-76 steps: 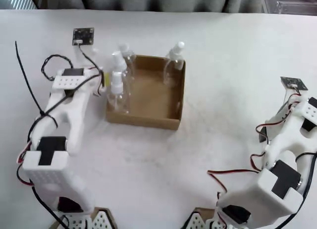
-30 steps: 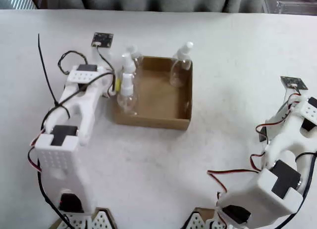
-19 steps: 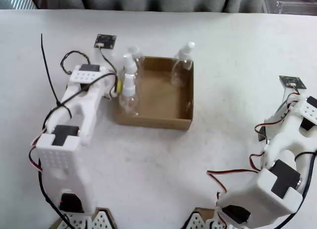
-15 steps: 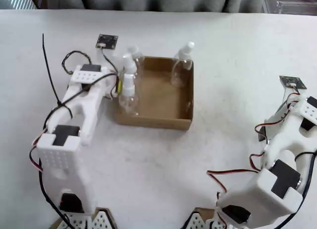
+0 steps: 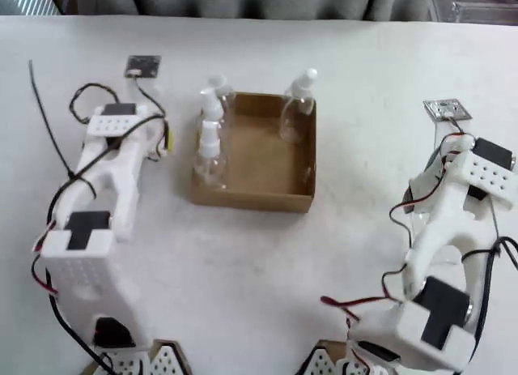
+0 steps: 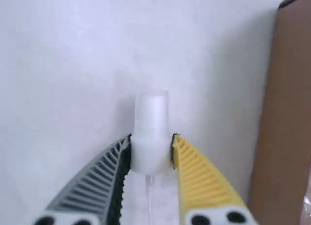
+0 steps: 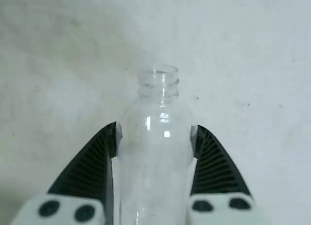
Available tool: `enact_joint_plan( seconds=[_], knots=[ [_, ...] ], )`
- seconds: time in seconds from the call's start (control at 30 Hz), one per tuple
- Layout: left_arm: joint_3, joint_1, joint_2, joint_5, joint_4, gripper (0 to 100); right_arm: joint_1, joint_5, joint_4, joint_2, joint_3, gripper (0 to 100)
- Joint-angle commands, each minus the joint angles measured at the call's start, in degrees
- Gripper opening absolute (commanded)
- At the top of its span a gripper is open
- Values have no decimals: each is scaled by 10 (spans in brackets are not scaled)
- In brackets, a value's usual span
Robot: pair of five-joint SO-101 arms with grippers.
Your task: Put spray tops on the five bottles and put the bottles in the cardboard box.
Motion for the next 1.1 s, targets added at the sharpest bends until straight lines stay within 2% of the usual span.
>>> enact_joint_plan(
  seconds=[0.0,0.23,0.33,0.57,0.73,0.9,1.07],
  knots=[
    [24,-12,-106,-6,5,20,-22,-2,49,-102,-5,15],
    [121,-10,-292,-3,11,20,-24,-58,65,-270,22,15],
    [135,-9,-372,-3,44,20,-55,-85,51,-333,47,15],
    [131,-9,-565,-2,108,20,-134,-221,-56,-453,95,15],
    [130,15,-691,62,132,20,-191,-316,-131,-514,112,15],
    [123,56,-807,114,104,20,-256,-358,-164,-574,113,15],
    [77,81,-869,138,31,20,-367,-419,-167,-661,113,15]
  ],
)
